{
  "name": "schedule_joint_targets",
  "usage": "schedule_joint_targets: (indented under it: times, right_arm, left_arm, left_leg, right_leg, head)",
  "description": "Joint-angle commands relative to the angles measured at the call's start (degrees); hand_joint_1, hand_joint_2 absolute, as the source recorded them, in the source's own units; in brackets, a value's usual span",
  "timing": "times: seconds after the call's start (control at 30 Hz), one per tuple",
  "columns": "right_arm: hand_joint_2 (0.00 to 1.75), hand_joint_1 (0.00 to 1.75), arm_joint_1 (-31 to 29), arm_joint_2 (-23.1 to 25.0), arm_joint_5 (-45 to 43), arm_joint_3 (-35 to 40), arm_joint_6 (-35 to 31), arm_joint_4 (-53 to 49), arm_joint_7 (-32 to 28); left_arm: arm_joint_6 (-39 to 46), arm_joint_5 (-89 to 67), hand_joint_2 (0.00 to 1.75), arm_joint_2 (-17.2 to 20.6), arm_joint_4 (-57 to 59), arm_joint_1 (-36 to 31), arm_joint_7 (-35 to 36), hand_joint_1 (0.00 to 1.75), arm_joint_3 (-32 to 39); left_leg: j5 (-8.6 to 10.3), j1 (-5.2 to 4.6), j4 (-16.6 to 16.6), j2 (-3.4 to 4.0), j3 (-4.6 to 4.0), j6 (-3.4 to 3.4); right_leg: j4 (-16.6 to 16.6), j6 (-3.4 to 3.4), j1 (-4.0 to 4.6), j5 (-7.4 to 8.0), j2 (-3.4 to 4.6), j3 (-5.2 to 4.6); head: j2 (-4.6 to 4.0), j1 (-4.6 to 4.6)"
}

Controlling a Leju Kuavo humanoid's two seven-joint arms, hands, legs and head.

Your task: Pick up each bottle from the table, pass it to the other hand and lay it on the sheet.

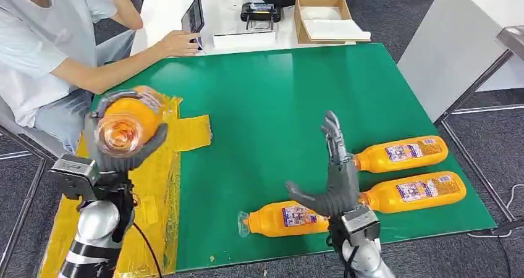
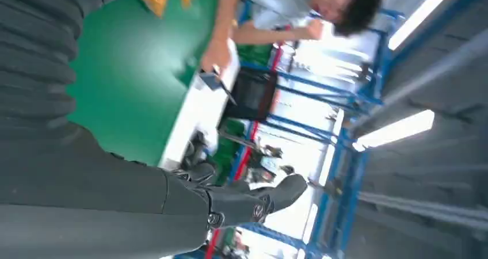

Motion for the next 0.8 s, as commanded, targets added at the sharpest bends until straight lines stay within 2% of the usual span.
schedule_joint_targets:
  times: [0.03, 0.07, 0.1, 0.13, 0.17, 0.27, 0.37, 0.5, 0.8]
  right_arm:
    - [1.75, 0.0, 1.39, -2.66, 0.82, -5.87, -2.02, -8.7, 0.39]
    - [1.75, 0.0, 1.41, -2.9, 2.39, -6.37, -2.7, -9.26, 0.2]
    - [1.75, 0.0, 1.44, -2.97, 3.17, -6.62, -3.12, -9.58, 0.2]
    - [1.75, 0.0, 0.83, -3.93, 6.55, -6.35, -3.7, -9.82, 0.91]
    - [1.75, 0.0, 0.7, -4.21, 8.07, -6.37, -4.16, -9.95, 1.19]
    - [1.75, 0.0, 0.94, -3.82, 14.51, -6.71, -6.34, -10.89, 2.86]
    - [1.75, 0.0, 1.69, -3.47, 17.92, -7.1, -6.89, -11.86, 4.63]
    - [1.75, 0.0, 2.2, -2.62, 20.6, -7.91, -7.28, -12.03, 5.62]
    - [1.75, 0.0, 1.99, -2.28, 21.64, -8.0, -7.71, -11.5, 5.83]
  left_arm:
    - [8.0, -40.33, 1.75, 4.57, 14.94, -8.83, 12.06, 1.75, 1.84]
    - [10.17, -50.47, 1.75, 4.44, 17.64, -9.69, 16.83, 1.75, 1.58]
    - [10.68, -53.33, 1.75, 4.31, 19.06, -10.11, 17.56, 1.75, 0.96]
    - [13.54, -69.53, 1.75, 4.91, 23.53, -11.12, 24.21, 1.75, -0.08]
    - [12.9, -73.83, 1.75, 5.08, 26.32, -11.69, 26.63, 1.75, -0.96]
    - [4.25, -77.72, 1.75, 4.64, 34.67, -14.63, 31.93, 1.75, -3.95]
    - [-2.91, -77.75, 1.75, 4.23, 39.93, -17.17, 34.0, 1.75, -6.63]
    - [-10.35, -76.78, 1.75, 3.86, 42.61, -18.13, 35.19, 1.75, -9.43]
    - [-12.02, -76.26, 1.75, 3.74, 44.0, -18.43, 35.33, 1.75, -10.19]
  left_leg:
    - [0.0, 0.04, 0.0, -0.24, 0.15, -0.13]
    - [-0.05, 0.11, 0.06, -0.28, 0.24, -0.18]
    - [0.01, 0.02, -0.01, -0.24, 0.13, -0.1]
    - [-0.03, 0.09, 0.04, -0.35, 0.27, -0.17]
    - [0.02, 0.0, -0.03, -0.18, 0.14, -0.09]
    - [0.02, 0.01, -0.05, -0.15, 0.21, -0.11]
    - [0.0, 0.08, -0.02, -0.35, 0.35, -0.19]
    - [0.01, 0.01, -0.02, -0.1, 0.13, -0.09]
    - [-0.11, 0.1, 0.09, -0.05, 0.27, -0.18]
  right_leg:
    - [0.01, -0.11, 0.04, -0.07, -0.26, 0.21]
    - [0.01, -0.16, 0.11, -0.11, -0.31, 0.35]
    - [-0.01, -0.09, 0.02, -0.05, -0.23, 0.19]
    - [-0.02, -0.14, 0.1, -0.09, -0.34, 0.4]
    - [-0.02, -0.07, -0.01, -0.02, -0.15, 0.18]
    - [-0.04, -0.08, 0.0, -0.03, -0.25, 0.26]
    - [-0.06, -0.17, 0.07, -0.09, -0.43, 0.47]
    - [-0.04, -0.07, 0.01, -0.01, -0.17, 0.17]
    - [0.0, -0.14, 0.1, -0.08, -0.13, 0.33]
  head:
    - [0.0, 0.0]
    - [0.0, 0.0]
    - [0.0, 0.0]
    - [0.0, 0.04]
    - [0.0, 0.0]
    - [0.0, 0.02]
    - [0.0, 0.02]
    - [0.0, 0.0]
    - [0.0, 0.0]
